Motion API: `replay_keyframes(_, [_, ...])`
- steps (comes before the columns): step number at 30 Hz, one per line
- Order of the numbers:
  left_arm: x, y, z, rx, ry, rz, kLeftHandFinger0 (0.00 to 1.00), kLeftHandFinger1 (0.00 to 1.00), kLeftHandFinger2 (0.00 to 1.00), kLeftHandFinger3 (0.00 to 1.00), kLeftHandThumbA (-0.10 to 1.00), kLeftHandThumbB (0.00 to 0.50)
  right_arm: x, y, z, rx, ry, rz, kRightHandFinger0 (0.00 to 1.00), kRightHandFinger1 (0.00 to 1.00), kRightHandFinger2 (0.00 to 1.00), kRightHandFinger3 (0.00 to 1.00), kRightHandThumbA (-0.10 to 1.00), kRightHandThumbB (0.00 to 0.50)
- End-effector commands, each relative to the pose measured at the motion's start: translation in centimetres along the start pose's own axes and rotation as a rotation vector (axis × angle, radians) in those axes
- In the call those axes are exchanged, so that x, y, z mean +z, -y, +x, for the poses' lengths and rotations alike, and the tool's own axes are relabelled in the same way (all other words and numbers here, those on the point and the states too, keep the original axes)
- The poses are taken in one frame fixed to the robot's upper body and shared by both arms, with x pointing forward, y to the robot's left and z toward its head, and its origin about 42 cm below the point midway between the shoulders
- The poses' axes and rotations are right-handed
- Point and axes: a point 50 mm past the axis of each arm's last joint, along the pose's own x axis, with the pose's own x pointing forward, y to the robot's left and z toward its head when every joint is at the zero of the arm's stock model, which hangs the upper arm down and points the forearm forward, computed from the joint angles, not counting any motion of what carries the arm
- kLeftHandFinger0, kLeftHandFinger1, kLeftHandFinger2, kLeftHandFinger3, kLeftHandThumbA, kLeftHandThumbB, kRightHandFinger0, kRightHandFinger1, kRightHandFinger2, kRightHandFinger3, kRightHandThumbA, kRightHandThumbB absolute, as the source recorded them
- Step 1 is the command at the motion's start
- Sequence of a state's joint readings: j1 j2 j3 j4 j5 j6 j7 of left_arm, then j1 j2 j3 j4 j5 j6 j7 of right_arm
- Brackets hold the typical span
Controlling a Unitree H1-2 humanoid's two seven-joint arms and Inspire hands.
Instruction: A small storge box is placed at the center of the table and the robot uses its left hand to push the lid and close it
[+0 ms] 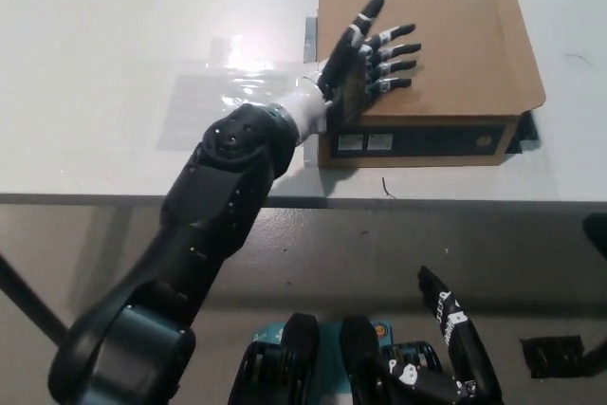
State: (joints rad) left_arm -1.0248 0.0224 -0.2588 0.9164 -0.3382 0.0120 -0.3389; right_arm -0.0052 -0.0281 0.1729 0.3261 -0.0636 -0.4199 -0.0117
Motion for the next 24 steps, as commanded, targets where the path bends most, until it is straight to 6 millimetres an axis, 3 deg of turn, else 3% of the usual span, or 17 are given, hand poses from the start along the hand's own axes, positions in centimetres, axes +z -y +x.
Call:
replay_keyframes(1, [-2.6,2.2,0.3,-0.035,-0.072,0.098,1.00,1.00,1.00,1.00,1.00,0.430,1.4,-0.1,0.7,0.016,0.091,-0.010,1.00,1.00,1.00,1.00,1.00,0.379])
replay_keyframes(4, [-2.0,1.2,-0.3,-0.020,-0.040,0.095,1.00,1.00,1.00,1.00,1.00,0.436,1.3,-0.1,0.7,0.019,0.089,-0.009,1.00,1.00,1.00,1.00,1.00,0.382])
replay_keyframes(6, [-0.6,1.1,-1.4,-0.033,0.004,0.073,1.00,1.00,1.00,1.00,1.00,0.440,1.3,-0.1,0.5,0.024,0.087,-0.013,1.00,1.00,1.00,1.00,1.00,0.382])
replay_keyframes(9, [1.3,1.3,-3.3,-0.064,0.096,0.059,1.00,1.00,1.00,1.00,1.00,0.406,1.3,-0.1,0.4,0.028,0.089,-0.016,1.00,1.00,1.00,1.00,1.00,0.383])
replay_keyframes(10, [2.7,1.5,-4.7,-0.089,0.150,0.088,1.00,1.00,1.00,1.00,1.00,0.444,1.4,-0.1,0.5,0.029,0.092,-0.014,1.00,1.00,1.00,1.00,1.00,0.381])
replay_keyframes(11, [3.0,1.6,-5.1,-0.095,0.163,0.095,1.00,1.00,1.00,1.00,1.00,0.450,1.4,0.0,0.5,0.029,0.093,-0.014,1.00,1.00,1.00,1.00,1.00,0.380])
replay_keyframes(13, [5.2,2.4,-8.0,-0.120,0.255,0.128,1.00,1.00,1.00,1.00,1.00,0.480,1.5,0.2,0.7,0.032,0.097,-0.014,1.00,1.00,1.00,1.00,1.00,0.374])
replay_keyframes(14, [5.8,2.7,-8.9,-0.123,0.288,0.140,1.00,1.00,1.00,1.00,1.00,0.468,1.5,0.2,0.8,0.033,0.095,-0.012,1.00,1.00,1.00,1.00,1.00,0.375])
replay_keyframes(15, [7.0,3.5,-11.5,-0.131,0.368,0.191,1.00,1.00,1.00,1.00,1.00,0.442,1.5,0.2,0.8,0.034,0.097,-0.017,1.00,1.00,1.00,1.00,1.00,0.373])
replay_keyframes(18, [8.3,4.5,-15.5,-0.159,0.463,0.201,1.00,1.00,1.00,1.00,1.00,0.431,1.4,0.2,0.9,0.034,0.094,-0.015,1.00,1.00,1.00,1.00,1.00,0.374])
replay_keyframes(20, [8.7,5.4,-18.8,-0.171,0.518,0.224,1.00,1.00,1.00,1.00,1.00,0.437,1.3,0.2,0.8,0.032,0.091,-0.016,1.00,1.00,1.00,1.00,1.00,0.380])
replay_keyframes(21, [8.7,5.5,-19.6,-0.173,0.533,0.237,1.00,1.00,1.00,1.00,1.00,0.438,1.3,0.1,0.9,0.031,0.090,-0.017,1.00,1.00,1.00,1.00,1.00,0.382])
replay_keyframes(24, [7.4,6.4,-23.6,-0.165,0.560,0.287,1.00,1.00,1.00,1.00,1.00,0.377,1.2,0.1,0.7,0.033,0.084,-0.018,1.00,1.00,1.00,1.00,1.00,0.377])
